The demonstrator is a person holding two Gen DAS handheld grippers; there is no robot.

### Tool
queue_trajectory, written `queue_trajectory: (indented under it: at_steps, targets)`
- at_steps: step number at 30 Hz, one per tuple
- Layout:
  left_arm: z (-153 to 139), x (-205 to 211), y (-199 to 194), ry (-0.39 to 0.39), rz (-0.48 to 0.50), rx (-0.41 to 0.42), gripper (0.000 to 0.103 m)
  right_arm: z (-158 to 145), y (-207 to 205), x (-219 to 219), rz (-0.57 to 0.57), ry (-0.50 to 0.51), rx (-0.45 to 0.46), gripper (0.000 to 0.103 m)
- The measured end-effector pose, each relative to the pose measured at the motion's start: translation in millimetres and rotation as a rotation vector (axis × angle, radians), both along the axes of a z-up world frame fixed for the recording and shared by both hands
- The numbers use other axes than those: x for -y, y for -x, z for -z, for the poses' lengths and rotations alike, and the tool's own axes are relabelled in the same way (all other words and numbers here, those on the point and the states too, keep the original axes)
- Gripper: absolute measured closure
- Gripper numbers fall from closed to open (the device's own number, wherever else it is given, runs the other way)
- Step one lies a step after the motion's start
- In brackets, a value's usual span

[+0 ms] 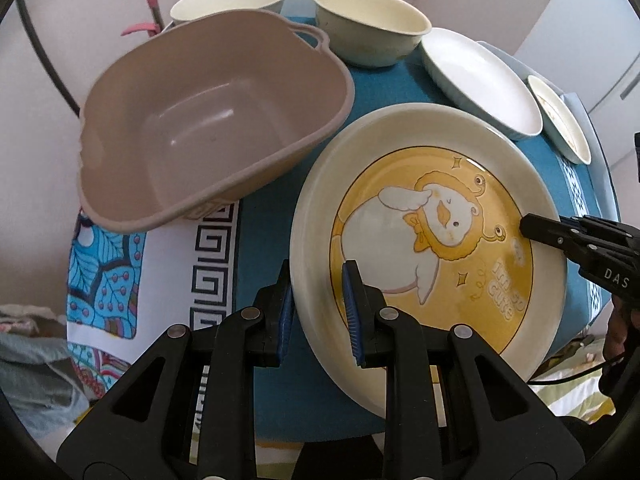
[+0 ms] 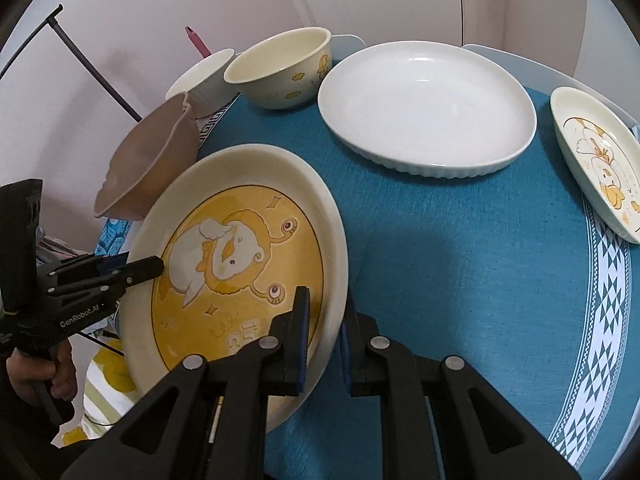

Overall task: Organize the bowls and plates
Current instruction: 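Carry the yellow duck plate beside the pink bowl and release it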

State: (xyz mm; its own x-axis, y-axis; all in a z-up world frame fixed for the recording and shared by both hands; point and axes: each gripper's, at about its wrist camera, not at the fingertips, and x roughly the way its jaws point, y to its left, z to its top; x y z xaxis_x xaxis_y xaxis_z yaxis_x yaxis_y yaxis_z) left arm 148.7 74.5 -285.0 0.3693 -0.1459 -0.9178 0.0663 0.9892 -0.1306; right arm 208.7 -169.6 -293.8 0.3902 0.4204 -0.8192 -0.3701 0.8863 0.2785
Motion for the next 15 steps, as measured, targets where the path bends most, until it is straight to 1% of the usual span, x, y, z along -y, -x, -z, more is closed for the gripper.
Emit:
queue_trajectory:
  at_steps: [6,10,11,15]
  targets:
    - [-3.6,3.3,-1.3,0.002,0.015,0.001,0.083,7.3,-0.2,-3.2,0.014,0.024,-0.021,0.090]
    - [2.9,3.3,-11.0,0.030,0.002,-0.018,0.082,6.0,-0.4,-4.1,0.021,0.031,-0.019,0.090]
    - [2.8,3.0,-11.1,0.031,-0.002,-0.018,0.080,5.9,-1.2,-5.8,0.023,0.034,-0.017,0.090]
    - [1.9,4.8,-14.6,0.006,0.002,-0.019,0.077,5.7,-4.1,-9.3,0.021,0.048,-0.020,0.090]
